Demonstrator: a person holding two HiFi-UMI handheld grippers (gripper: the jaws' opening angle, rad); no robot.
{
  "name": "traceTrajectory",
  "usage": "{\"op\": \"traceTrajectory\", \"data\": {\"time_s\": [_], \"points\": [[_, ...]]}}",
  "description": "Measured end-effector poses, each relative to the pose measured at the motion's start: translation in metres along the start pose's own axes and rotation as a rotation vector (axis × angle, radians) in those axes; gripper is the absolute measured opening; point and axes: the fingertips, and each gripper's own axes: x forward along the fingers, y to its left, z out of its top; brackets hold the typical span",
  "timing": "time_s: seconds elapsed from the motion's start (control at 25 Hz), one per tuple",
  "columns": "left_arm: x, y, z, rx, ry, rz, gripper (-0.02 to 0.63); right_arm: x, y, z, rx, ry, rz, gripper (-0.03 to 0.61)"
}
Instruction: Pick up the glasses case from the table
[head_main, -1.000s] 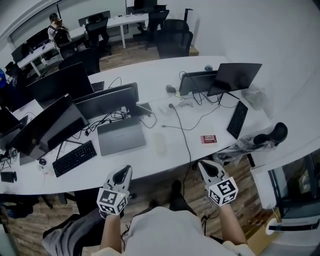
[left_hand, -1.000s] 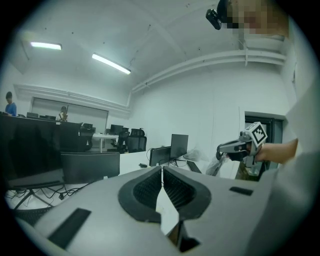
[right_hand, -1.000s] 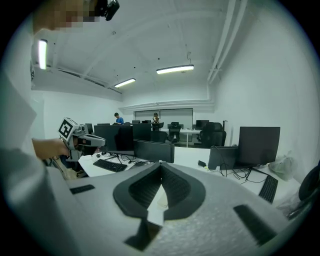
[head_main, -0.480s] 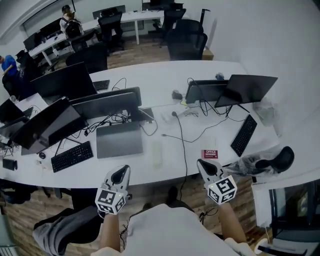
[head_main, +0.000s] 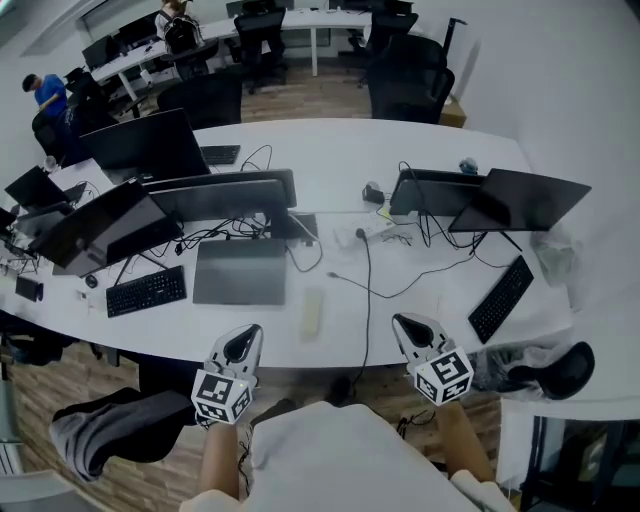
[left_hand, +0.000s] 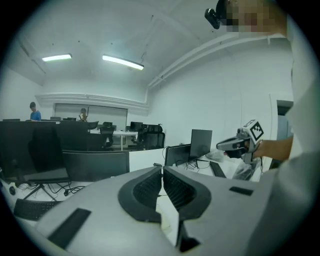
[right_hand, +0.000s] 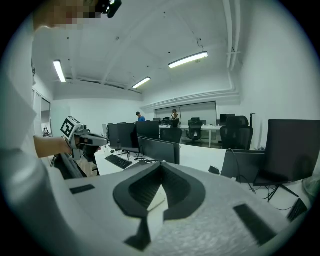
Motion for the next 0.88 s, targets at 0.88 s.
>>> {"op": "traceTrajectory", "data": {"time_s": [0.88], "points": [[0.059,0.012,0.029,0.009,-0.020,-0.051,0.012,0.027,-0.033,0.010,0.036,-0.005,-0.035,0.002]]}}
